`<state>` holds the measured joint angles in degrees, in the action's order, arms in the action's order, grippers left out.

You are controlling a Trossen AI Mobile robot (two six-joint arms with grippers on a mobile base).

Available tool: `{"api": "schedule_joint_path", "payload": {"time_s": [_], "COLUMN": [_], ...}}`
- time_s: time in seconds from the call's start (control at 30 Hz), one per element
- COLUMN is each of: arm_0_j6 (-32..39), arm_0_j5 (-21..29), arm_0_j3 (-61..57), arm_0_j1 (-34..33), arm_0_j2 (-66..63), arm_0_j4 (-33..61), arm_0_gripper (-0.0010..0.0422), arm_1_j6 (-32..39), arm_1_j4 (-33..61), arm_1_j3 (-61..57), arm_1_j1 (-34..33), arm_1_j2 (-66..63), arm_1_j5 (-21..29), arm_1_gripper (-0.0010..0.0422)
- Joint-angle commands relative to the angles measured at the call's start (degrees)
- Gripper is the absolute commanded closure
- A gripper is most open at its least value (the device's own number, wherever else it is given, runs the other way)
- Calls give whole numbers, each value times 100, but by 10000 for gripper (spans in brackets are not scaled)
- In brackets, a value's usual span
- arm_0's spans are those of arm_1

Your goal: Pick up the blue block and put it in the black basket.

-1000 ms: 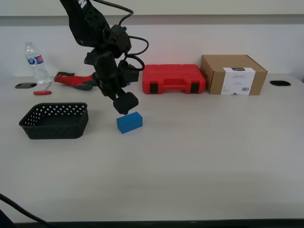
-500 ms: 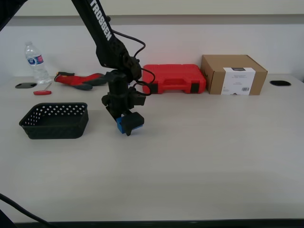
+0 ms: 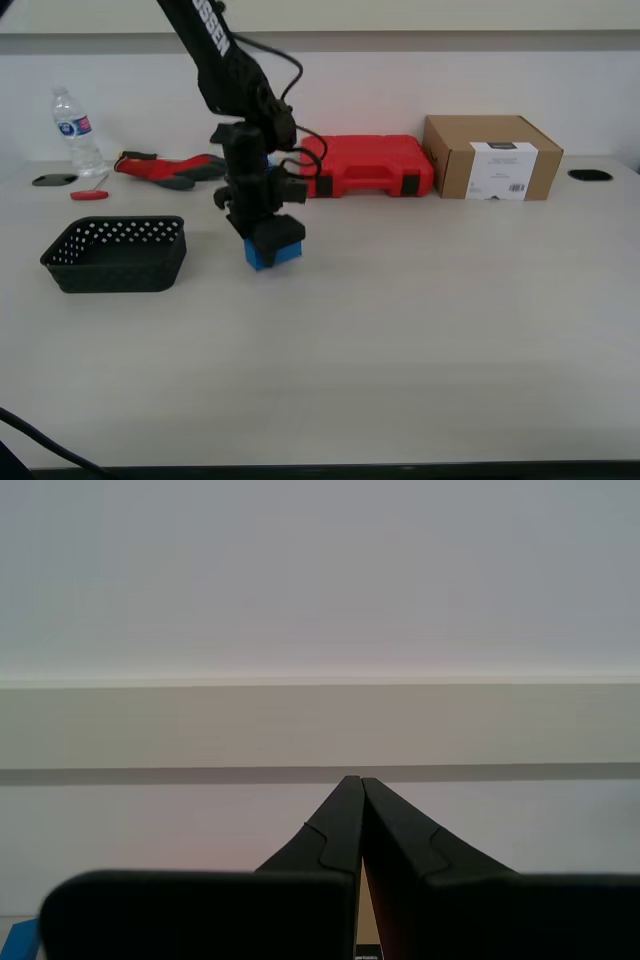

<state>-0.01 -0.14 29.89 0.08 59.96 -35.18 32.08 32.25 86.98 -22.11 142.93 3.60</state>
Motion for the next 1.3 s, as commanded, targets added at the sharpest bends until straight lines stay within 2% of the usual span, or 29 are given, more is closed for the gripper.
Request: {"api": "schedule_joint_path", "payload": {"time_s": [0.03,0.13,0.23,0.3,0.53,0.67,0.77,0.87,0.93,1.0,1.1,1.17,1.3], "arm_0_j6": [0,0,0,0,0,0,0,0,0,0,0,0,0], "arm_0_j5": [0,2,2,0,0,0,2,0,2,2,0,0,2], "arm_0_j3": [7,7,7,7,7,7,7,7,7,7,7,7,7], "arm_0_j1": [-2,-4,-2,-4,-2,-2,-2,-2,-2,-2,-2,-2,-2], "arm_0_j2": [2,2,2,2,2,2,2,2,2,2,2,2,2], "arm_0_j4": [-15,-28,-26,-15,-20,-17,-15,-17,-17,-20,-17,-20,-22], "arm_0_gripper": [413,413,413,413,413,413,413,413,413,413,413,413,413], "arm_1_j6": [28,-57,-57,-70,-153,-313,-310,-313,-269,83,1250,1751,2031], "arm_1_j4": [254,621,649,570,-448,-1069,-1530,-2048,-2135,-2122,-2164,-2297,-2535], "arm_1_j3": [0,-125,-632,-1207,-3394,-3853,-3928,-3934,-3921,-3928,-3932,-3932,-3923], "arm_1_j1": [26,44,101,251,1469,2144,2413,2583,2599,2597,2581,2579,2583], "arm_1_j2": [-507,-1381,-2269,-2855,-3886,-3912,-3912,-3910,-3783,-3425,-2734,-2382,-2120], "arm_1_j5": [-9,-149,-721,-734,-1244,-1198,-1172,-625,-557,-553,-581,-608,-822], "arm_1_gripper": [415,414,414,414,413,413,413,413,413,413,413,413,413]}}
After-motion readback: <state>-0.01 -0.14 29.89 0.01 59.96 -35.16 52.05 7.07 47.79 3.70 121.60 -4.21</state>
